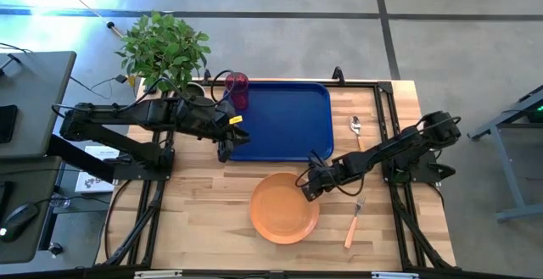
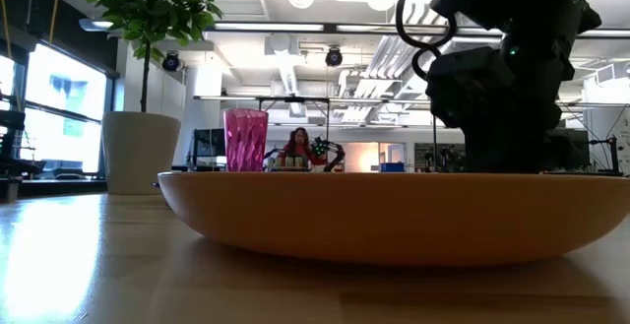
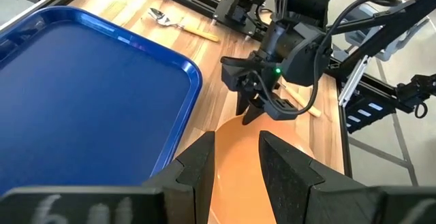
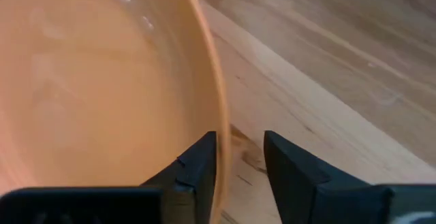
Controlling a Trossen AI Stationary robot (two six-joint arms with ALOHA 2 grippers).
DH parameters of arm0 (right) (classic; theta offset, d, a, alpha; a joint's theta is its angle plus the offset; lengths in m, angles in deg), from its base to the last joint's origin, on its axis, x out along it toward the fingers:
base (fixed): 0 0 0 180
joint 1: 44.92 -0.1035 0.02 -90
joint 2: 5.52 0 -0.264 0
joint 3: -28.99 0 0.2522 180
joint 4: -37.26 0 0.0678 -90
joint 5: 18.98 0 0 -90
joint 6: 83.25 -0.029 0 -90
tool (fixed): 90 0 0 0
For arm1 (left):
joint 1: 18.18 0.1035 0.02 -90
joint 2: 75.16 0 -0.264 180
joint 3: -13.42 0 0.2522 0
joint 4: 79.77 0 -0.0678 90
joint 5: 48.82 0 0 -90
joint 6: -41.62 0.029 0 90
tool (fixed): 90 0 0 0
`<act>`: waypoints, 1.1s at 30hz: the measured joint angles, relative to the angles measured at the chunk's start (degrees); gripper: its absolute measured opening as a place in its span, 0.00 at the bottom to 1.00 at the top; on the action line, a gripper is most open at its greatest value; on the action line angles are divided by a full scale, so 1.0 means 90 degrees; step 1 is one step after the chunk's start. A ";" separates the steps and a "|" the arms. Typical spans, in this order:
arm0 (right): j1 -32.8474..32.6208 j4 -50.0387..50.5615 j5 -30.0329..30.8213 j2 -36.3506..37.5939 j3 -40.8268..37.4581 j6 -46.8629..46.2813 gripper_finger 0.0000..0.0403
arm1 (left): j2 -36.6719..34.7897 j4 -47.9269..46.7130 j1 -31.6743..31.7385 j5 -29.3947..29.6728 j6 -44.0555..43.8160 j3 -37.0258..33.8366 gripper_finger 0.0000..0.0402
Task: Pick and place plate/cup/fork/spoon on tray
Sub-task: Put the orange plate on the blue serving tray
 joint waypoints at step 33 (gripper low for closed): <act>0.0330 -0.0838 0.0719 0.0853 -0.0005 -0.1006 0.00 | 0.0002 0.0186 0.0010 0.0000 0.0243 0.0002 0.26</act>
